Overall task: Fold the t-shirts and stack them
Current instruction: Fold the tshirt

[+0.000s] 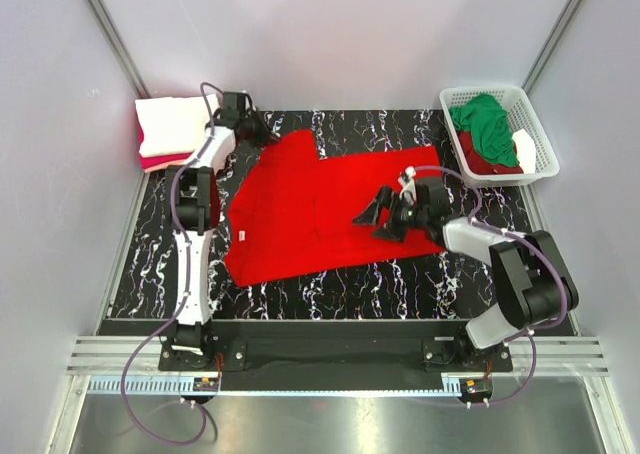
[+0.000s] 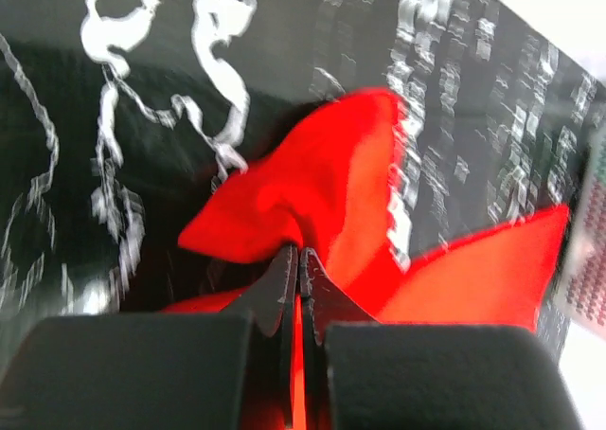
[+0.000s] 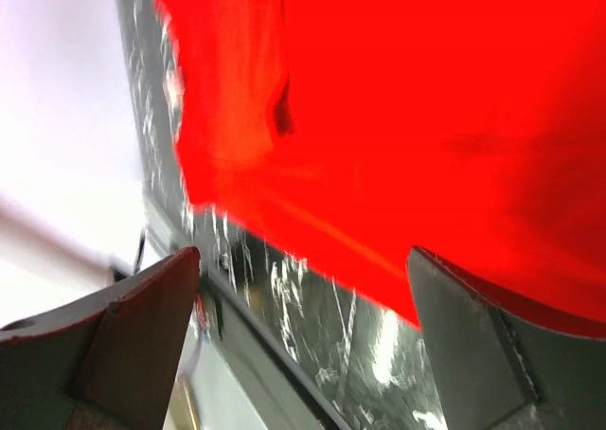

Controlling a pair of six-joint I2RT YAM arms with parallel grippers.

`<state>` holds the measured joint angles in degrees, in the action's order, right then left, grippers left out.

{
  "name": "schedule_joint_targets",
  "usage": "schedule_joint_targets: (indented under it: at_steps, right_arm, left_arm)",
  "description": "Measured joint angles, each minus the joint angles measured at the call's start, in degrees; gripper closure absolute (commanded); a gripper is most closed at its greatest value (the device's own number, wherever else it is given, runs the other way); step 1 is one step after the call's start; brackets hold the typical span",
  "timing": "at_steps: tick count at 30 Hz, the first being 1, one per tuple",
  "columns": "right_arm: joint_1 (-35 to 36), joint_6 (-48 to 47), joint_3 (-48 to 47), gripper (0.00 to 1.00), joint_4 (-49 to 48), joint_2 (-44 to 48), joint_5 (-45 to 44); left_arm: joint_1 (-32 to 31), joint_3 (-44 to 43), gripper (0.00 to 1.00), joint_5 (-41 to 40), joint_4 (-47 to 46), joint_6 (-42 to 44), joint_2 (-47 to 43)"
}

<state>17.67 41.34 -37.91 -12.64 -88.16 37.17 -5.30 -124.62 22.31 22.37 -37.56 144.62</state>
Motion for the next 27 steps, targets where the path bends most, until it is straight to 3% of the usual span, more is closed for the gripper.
schedule_joint_targets:
  at_steps: [5, 9, 11, 18, 27]
  right_arm:
    - [-1.51, -2.21, -24.26, 0.00, 21.84, -2.84, -14.43]
    - [-4.61, -5.70, -51.30, 0.01, 35.43, -12.41, -24.37]
    - [-5.77, -7.02, -60.30, 0.01, 40.09, -17.35, -28.17]
    - [-8.57, -10.80, -79.19, 0.10, 57.20, -34.21, -35.65]
    - [-8.61, -14.23, -97.29, 0.21, 66.75, -49.48, -39.41]
  left_arm:
    - [0.00, 3.78, 1.00, -0.74, 5.70, 5.05, -11.63]
    - [0.48, 8.74, 1.00, -1.79, 7.87, 7.72, -20.46]
    - [1.14, 12.13, 1.00, -2.25, 8.46, 8.50, -23.67]
    - [5.75, 18.16, 1.00, -4.20, 13.77, 12.02, -25.77]
    - [9.31, 18.32, 1.00, -6.34, 19.10, 16.41, -25.79]
